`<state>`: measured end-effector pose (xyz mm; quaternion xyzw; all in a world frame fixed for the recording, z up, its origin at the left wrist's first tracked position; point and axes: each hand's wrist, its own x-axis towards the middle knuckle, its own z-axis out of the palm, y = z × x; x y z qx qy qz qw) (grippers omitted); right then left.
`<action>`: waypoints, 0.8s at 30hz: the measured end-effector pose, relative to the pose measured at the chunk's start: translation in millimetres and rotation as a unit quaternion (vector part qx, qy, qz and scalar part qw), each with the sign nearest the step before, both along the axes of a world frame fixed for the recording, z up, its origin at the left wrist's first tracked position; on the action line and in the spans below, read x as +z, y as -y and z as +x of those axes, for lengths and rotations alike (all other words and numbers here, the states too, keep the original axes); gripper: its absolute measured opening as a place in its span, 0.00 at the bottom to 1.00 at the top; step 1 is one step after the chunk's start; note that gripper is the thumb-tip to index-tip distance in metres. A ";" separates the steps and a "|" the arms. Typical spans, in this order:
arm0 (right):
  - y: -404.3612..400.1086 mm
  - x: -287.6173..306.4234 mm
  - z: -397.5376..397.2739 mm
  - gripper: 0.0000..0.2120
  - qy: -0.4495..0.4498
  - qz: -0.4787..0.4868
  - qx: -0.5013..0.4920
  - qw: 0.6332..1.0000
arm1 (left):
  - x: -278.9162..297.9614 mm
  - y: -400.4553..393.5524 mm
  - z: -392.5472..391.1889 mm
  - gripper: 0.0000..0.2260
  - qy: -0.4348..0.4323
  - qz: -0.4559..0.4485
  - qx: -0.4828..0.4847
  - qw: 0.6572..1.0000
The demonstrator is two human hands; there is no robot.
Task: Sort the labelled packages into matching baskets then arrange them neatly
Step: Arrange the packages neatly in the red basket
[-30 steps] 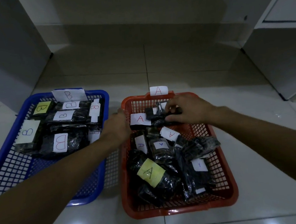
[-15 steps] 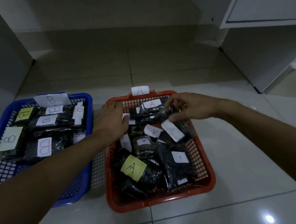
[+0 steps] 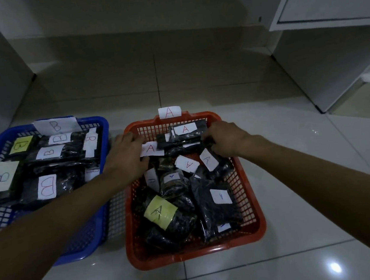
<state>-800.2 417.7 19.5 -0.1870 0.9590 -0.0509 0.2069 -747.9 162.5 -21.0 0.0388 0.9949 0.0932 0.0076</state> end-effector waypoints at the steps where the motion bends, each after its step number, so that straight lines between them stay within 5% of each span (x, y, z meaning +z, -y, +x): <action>1: 2.1 -2.7 1.9 0.19 -0.004 0.007 0.010 1.000 | -0.8 0.5 0.7 0.21 -0.005 -0.002 -0.003 1.000; 10: 2.5 -6.6 2.8 0.38 0.065 0.131 0.149 0.978 | -7.3 2.1 5.7 0.20 -0.042 -0.037 -0.028 0.998; 18: 3.4 -19.2 7.1 0.20 0.020 0.089 0.249 0.964 | -12.4 -1.0 11.8 0.26 -0.055 -0.006 -0.003 0.998; 21: 5.3 -16.4 6.3 0.11 0.021 -0.009 0.245 0.969 | -19.3 0.0 20.5 0.31 -0.051 0.060 0.050 0.996; 24: 6.8 -10.4 2.5 0.11 0.069 -0.111 0.209 0.969 | -20.3 4.1 24.1 0.24 -0.008 0.170 0.097 0.981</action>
